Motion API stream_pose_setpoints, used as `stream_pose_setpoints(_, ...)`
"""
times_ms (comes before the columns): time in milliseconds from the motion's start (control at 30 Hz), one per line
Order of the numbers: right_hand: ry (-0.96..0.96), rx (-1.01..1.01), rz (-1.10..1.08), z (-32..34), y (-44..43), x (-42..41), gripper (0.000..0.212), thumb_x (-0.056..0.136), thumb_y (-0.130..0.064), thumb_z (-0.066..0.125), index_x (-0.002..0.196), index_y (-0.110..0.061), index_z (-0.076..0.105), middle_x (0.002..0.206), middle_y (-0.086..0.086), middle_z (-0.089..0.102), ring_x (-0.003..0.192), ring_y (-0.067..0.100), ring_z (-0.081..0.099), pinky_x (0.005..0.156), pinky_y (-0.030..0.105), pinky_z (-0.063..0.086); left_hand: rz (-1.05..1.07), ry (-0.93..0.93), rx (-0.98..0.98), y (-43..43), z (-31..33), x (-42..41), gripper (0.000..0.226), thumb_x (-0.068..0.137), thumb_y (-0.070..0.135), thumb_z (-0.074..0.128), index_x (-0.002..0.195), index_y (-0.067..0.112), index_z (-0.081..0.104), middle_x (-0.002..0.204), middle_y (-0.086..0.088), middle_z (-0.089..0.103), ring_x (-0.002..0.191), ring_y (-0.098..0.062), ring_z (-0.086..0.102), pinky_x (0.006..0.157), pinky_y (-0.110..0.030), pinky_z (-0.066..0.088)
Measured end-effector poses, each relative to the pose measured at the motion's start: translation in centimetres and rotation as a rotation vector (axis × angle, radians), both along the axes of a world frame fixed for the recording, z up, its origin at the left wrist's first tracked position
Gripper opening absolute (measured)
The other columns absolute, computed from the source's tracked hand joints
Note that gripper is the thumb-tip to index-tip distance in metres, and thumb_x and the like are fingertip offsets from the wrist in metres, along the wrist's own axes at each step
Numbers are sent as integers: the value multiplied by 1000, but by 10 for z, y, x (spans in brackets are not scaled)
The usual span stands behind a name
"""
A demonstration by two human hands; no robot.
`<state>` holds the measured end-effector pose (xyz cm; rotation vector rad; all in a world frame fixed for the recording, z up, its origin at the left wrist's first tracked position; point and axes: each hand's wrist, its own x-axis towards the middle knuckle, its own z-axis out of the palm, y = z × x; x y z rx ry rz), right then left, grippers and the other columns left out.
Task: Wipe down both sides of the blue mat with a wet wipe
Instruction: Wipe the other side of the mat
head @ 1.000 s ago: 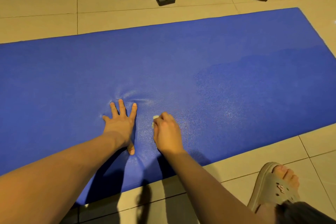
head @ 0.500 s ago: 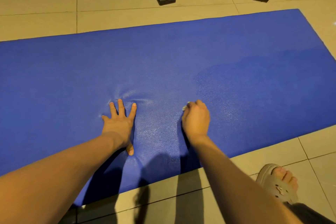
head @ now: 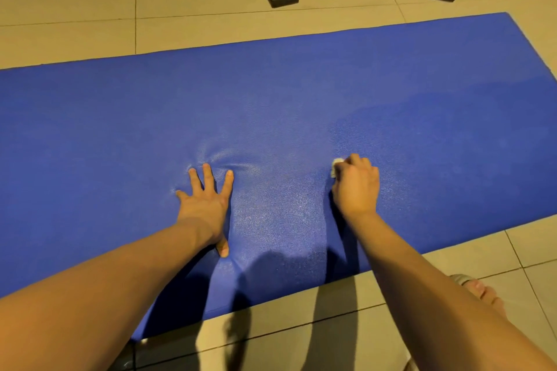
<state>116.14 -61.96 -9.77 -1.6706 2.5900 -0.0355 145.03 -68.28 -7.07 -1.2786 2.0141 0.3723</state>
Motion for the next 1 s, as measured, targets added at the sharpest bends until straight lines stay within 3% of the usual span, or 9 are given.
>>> stream_pose_setpoints(100,9,-6,-77,-1,-4,11,10,79,-2,62,86,-7,68,91,13,61,87,36,55,73,41,40,-4,-6,-4,0,0,-1,173,42,66,93,152,20,-33,159,-29,-27,146,-57,-17,112,-71,27)
stream_pose_setpoints(233,-91,-141,87,-11,3,93,24,80,-2,62,103,-3,65,94,12,59,84,34,56,74,41,43,-16,-20,-17,0,0,-2,173,42,68,92,152,19,-33,159,-30,-26,146,-58,-15,111,-70,29)
stream_pose_setpoints(300,-177,-157,253,-20,9,131,37,91,-10,57,125,2,60,114,14,60,103,34,57,91,42,46,-16,-23,-23,1,-1,-2,173,42,68,91,151,19,-34,158,-30,-26,146,-58,-15,111,-70,29)
stream_pose_setpoints(367,-191,-59,410,-24,15,146,52,100,-26,44,143,3,48,142,16,52,132,34,47,111,47,39,-13,-26,-26,1,0,-2,174,42,69,91,151,19,-34,159,-29,-26,146,-57,-15,111,-69,30)
stream_pose_setpoints(467,-134,41,508,-24,18,120,60,105,-37,37,153,-2,35,159,11,37,149,28,30,121,49,26,-8,-21,-15,0,0,-2,173,42,68,92,151,20,-34,159,-29,-26,146,-57,-16,111,-70,29)
stream_pose_setpoints(667,-13,47,190,-18,2,16,61,105,-43,36,150,-2,40,155,12,42,145,29,35,120,47,26,-5,3,-2,0,1,-1,172,43,63,94,152,20,-33,159,-28,-27,146,-57,-16,111,-72,27)
stream_pose_setpoints(800,-121,24,-1,-17,-11,25,68,104,-47,38,153,0,32,156,18,38,146,34,32,118,49,29,2,8,0,-1,0,-1,173,43,62,94,152,20,-33,159,-28,-27,146,-57,-17,111,-72,26)
stream_pose_setpoints(1000,-256,-34,218,-14,-9,138,74,102,-55,36,156,-5,27,157,20,33,148,39,25,119,50,29,5,-11,-9,0,-3,-2,174,42,65,93,150,20,-35,158,-29,-29,146,-57,-18,112,-71,27)
